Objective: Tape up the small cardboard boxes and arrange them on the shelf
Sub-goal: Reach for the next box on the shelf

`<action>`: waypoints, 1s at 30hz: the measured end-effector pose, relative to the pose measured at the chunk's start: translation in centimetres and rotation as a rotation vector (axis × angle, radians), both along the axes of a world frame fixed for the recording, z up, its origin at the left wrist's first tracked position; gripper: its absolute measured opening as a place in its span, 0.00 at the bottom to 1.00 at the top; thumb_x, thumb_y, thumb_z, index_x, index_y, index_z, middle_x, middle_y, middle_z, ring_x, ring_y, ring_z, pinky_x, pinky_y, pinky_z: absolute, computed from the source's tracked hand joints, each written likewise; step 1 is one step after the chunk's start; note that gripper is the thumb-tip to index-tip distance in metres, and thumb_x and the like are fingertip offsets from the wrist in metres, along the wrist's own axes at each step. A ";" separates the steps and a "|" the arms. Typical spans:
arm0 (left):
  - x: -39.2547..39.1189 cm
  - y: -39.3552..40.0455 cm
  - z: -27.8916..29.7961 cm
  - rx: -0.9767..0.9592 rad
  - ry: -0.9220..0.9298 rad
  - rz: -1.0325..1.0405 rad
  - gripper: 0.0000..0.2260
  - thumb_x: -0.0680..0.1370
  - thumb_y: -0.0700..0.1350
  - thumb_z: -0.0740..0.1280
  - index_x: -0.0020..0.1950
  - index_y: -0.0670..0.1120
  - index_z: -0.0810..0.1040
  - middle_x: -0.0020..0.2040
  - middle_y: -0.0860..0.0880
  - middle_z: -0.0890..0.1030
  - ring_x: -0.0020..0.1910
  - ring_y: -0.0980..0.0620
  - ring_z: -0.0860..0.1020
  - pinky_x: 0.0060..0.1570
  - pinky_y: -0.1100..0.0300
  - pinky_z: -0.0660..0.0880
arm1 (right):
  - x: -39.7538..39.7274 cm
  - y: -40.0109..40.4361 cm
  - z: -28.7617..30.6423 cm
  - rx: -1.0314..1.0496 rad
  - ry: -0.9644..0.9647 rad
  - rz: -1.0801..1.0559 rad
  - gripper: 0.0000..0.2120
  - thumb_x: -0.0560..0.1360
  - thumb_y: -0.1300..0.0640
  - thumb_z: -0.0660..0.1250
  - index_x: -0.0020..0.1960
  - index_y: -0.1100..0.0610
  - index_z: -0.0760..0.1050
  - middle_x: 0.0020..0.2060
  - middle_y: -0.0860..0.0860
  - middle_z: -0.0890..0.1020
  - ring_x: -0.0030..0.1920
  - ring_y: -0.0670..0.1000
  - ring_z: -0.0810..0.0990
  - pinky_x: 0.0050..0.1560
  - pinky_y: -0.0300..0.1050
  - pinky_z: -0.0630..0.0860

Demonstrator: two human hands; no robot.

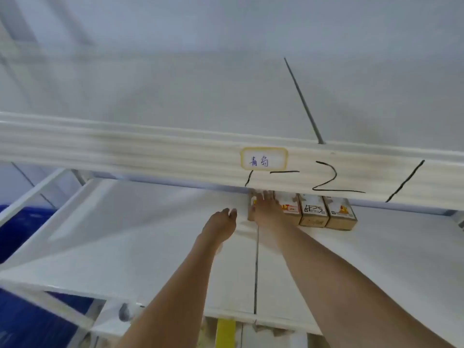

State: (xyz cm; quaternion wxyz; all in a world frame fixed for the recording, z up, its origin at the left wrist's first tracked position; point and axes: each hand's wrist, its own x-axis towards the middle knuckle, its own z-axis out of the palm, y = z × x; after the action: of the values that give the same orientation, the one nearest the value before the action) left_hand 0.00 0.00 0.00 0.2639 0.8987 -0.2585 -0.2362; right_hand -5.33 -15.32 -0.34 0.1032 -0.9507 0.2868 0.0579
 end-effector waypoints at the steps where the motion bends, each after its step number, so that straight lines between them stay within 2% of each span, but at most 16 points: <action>1: 0.1 -0.2 -0.3 0.008 0.003 0.006 0.24 0.87 0.53 0.47 0.77 0.42 0.66 0.73 0.40 0.72 0.73 0.42 0.69 0.71 0.51 0.64 | 0.3 -0.4 -0.2 -0.006 0.024 -0.015 0.27 0.85 0.53 0.54 0.80 0.61 0.54 0.79 0.60 0.59 0.79 0.60 0.59 0.77 0.54 0.58; 4: 0.6 -0.7 -1.2 0.014 0.005 0.045 0.23 0.87 0.53 0.48 0.77 0.43 0.66 0.72 0.40 0.73 0.72 0.41 0.70 0.70 0.50 0.67 | 0.9 -1.7 -0.6 0.033 0.066 -0.042 0.26 0.85 0.50 0.53 0.80 0.59 0.55 0.79 0.58 0.60 0.79 0.59 0.58 0.78 0.54 0.55; 6: 0.8 -1.1 -1.9 0.012 0.013 0.049 0.23 0.87 0.53 0.48 0.78 0.43 0.66 0.72 0.40 0.73 0.71 0.41 0.70 0.70 0.49 0.67 | 1.3 -1.8 -1.6 0.035 0.101 -0.006 0.29 0.86 0.48 0.49 0.82 0.61 0.49 0.81 0.58 0.53 0.81 0.58 0.50 0.81 0.55 0.47; 8: 0.8 -1.5 -2.6 -0.001 0.024 0.039 0.23 0.87 0.51 0.47 0.78 0.43 0.66 0.73 0.40 0.72 0.72 0.41 0.70 0.69 0.51 0.66 | 1.4 -1.7 -2.7 0.016 0.133 0.028 0.31 0.86 0.46 0.46 0.82 0.62 0.45 0.82 0.58 0.49 0.82 0.58 0.46 0.81 0.57 0.42; 12: 0.8 -2.7 -3.0 -0.067 0.096 0.104 0.24 0.87 0.52 0.45 0.74 0.41 0.70 0.71 0.41 0.74 0.69 0.41 0.72 0.65 0.54 0.66 | 0.9 -1.0 -4.3 -0.093 0.134 0.065 0.35 0.84 0.39 0.45 0.82 0.61 0.48 0.82 0.59 0.53 0.82 0.58 0.49 0.80 0.59 0.41; 15: 0.4 -3.1 -2.8 -0.106 0.180 0.132 0.22 0.87 0.49 0.46 0.74 0.44 0.70 0.74 0.41 0.71 0.71 0.40 0.70 0.67 0.51 0.65 | 0.5 -0.2 -5.0 -0.137 0.109 0.107 0.36 0.84 0.37 0.46 0.82 0.61 0.48 0.81 0.58 0.53 0.82 0.57 0.48 0.80 0.59 0.38; 17: 0.1 -3.1 -2.6 -0.130 0.237 0.149 0.19 0.87 0.48 0.47 0.70 0.46 0.72 0.72 0.39 0.72 0.70 0.40 0.70 0.66 0.50 0.66 | 0.0 0.5 -5.2 -0.089 0.066 0.116 0.37 0.84 0.38 0.49 0.82 0.62 0.48 0.81 0.59 0.52 0.82 0.58 0.46 0.80 0.59 0.38; 19: -0.4 -3.0 -2.4 -0.161 0.319 0.196 0.21 0.86 0.50 0.47 0.73 0.43 0.71 0.72 0.40 0.72 0.69 0.41 0.71 0.64 0.51 0.67 | -0.8 1.4 -5.5 -0.030 0.010 0.115 0.37 0.84 0.40 0.52 0.82 0.62 0.48 0.81 0.58 0.51 0.82 0.58 0.45 0.80 0.60 0.40; 23: -1.9 -2.4 -2.2 -0.256 0.513 0.295 0.23 0.86 0.53 0.50 0.72 0.42 0.71 0.67 0.42 0.75 0.60 0.45 0.72 0.59 0.52 0.68 | -3.8 3.1 -6.3 -0.059 -0.123 0.135 0.32 0.84 0.42 0.52 0.82 0.56 0.48 0.80 0.56 0.55 0.82 0.55 0.47 0.80 0.59 0.49; 25: -2.9 -2.0 -2.2 -0.279 0.570 0.290 0.22 0.86 0.52 0.51 0.73 0.42 0.70 0.69 0.41 0.75 0.60 0.46 0.72 0.58 0.52 0.69 | -5.5 4.0 -6.5 -0.067 -0.140 0.116 0.30 0.84 0.43 0.54 0.82 0.51 0.51 0.79 0.56 0.58 0.81 0.56 0.47 0.80 0.58 0.52; 28: -4.9 -1.1 -2.3 -0.316 0.636 0.279 0.21 0.86 0.52 0.53 0.74 0.41 0.70 0.71 0.42 0.74 0.58 0.49 0.74 0.48 0.59 0.73 | -8.2 5.6 -6.6 0.021 -0.153 0.021 0.30 0.83 0.43 0.59 0.81 0.46 0.52 0.80 0.56 0.55 0.82 0.59 0.42 0.79 0.64 0.49; 30: -6.1 -0.6 -2.5 -0.309 0.661 0.266 0.21 0.86 0.53 0.54 0.73 0.42 0.71 0.70 0.42 0.75 0.59 0.48 0.76 0.49 0.57 0.74 | -9.6 6.5 -6.7 0.023 -0.128 -0.039 0.31 0.83 0.47 0.60 0.81 0.46 0.52 0.80 0.60 0.51 0.81 0.64 0.43 0.79 0.66 0.47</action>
State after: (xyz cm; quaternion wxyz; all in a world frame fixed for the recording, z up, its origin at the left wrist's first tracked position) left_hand -6.10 -0.61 -2.52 0.4935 0.7494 -0.0733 -0.4352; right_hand -14.98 -8.84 -7.00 0.1332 -0.9454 0.2975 -0.0016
